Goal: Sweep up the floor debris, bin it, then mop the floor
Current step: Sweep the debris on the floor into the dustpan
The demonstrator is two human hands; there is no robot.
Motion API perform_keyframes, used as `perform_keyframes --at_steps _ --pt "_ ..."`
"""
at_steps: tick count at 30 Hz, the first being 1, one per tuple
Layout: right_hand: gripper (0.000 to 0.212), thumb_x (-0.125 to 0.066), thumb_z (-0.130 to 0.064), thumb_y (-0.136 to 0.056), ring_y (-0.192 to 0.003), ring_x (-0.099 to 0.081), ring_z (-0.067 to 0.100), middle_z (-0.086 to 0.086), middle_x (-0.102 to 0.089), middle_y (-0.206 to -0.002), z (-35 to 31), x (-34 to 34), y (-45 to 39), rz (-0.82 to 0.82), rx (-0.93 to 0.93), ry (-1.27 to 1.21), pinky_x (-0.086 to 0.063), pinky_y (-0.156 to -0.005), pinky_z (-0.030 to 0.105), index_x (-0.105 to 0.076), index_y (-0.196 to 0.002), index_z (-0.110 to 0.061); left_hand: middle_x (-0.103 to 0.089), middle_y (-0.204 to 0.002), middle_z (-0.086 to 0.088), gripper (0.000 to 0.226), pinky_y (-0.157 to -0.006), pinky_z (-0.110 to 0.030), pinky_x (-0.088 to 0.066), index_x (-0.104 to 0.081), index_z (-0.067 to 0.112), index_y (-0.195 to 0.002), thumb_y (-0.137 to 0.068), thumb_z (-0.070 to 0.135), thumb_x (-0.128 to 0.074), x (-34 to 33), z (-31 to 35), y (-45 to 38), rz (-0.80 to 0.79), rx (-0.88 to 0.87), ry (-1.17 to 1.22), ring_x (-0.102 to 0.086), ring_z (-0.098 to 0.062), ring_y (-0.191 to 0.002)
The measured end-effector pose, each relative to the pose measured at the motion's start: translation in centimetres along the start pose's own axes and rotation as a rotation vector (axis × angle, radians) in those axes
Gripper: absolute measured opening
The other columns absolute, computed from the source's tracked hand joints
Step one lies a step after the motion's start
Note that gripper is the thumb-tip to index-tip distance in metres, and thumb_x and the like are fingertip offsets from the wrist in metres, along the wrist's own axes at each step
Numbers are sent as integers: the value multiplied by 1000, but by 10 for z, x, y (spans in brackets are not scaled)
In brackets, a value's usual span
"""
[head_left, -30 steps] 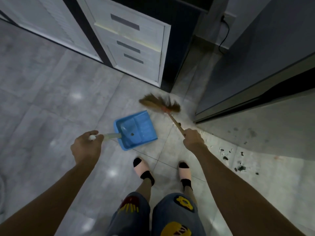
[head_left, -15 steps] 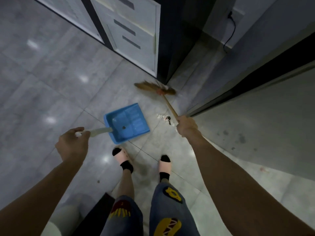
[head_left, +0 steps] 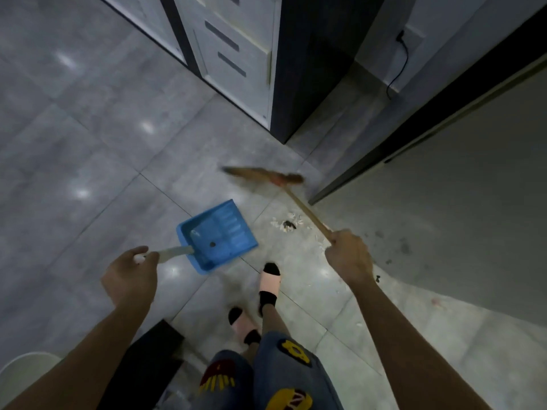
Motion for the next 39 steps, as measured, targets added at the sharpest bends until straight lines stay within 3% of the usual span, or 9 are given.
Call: perform_keyframes --at_steps 2,5,9,14,16,23,27,31,39 --pt "31 -54 -14 -86 -99 -67 32 11 -69 -108 -19 -6 -17 22 8 -2 -53 -81 35 -66 -115 -15 -70 -108 -18 32 -90 -41 -53 -66 10 -116 -88 24 -62 -2 -9 6 -28 -14 -12 -66 -30 -95" --pt "31 -53 -11 -92 -113 -61 33 15 -63 -123 -41 -27 -33 -6 -30 -20 -50 -91 37 -59 -122 -9 -70 -105 -19 33 -96 -50 -49 -68 10 -115 -87 26 -62 -3 -27 11 -35 -50 -37 -65 -34 -97" --pt "33 -50 -11 -96 -117 -59 34 16 -59 -129 -39 -60 -14 -88 -142 -128 -52 -96 41 -54 -129 -7 -71 -104 -18 32 -97 -49 -50 -68 13 -113 -86 27 -61 0 -47 16 -57 -30 3 -65 -33 -97" --pt "36 -47 -7 -91 -106 -62 33 14 -61 -123 -37 -76 31 -113 -147 -334 -57 -87 44 -53 -127 -9 -68 -114 -16 33 -102 -47 -47 -67 14 -116 -87 26 -61 5 -61 29 -100 -4 52 -62 -31 -104" --pt "37 -48 -7 -93 -109 -62 32 13 -62 -126 -44 -74 33 -67 -124 -300 -54 -88 37 -54 -129 -10 -68 -113 -15 32 -101 -48 -47 -68 16 -116 -86 26 -62 5 -64 32 -107 4 87 -62 -31 -104" --pt "31 -49 -11 -99 -119 -59 30 16 -60 -131 -86 -87 -1 -7 -122 -199 -49 -93 35 -55 -129 -3 -70 -109 -13 33 -99 -48 -49 -68 18 -115 -84 29 -63 5 -81 28 -96 -16 87 -64 -30 -102" --pt "33 -45 -16 -100 -117 -59 31 14 -60 -129 -46 -105 21 -67 -152 -133 -49 -92 37 -54 -130 -7 -70 -110 -14 33 -98 -47 -50 -68 17 -115 -85 26 -63 8 -88 33 -104 -5 94 -65 -29 -101" --pt "27 -48 -15 -96 -113 -61 32 14 -62 -123 16 -114 74 -120 -52 52 -50 -90 38 -56 -121 -9 -69 -111 -16 34 -98 -44 -49 -66 12 -119 -88 25 -61 13 -91 52 -96 -8 68 -64 -30 -101" --pt "23 -51 -14 -90 -98 -67 32 12 -68 -109 58 -78 108 -11 88 159 -53 -79 37 -61 -110 -9 -69 -112 -16 33 -96 -46 -51 -66 10 -117 -87 23 -63 21 -96 98 -51 25 87 -67 -31 -96"
Point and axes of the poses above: each hand's wrist, its own y-axis away from the middle knuckle, its own x-axis out of the back of the hand, z = x × y, the point moved 1 cm from there along -y, towards the middle knuckle
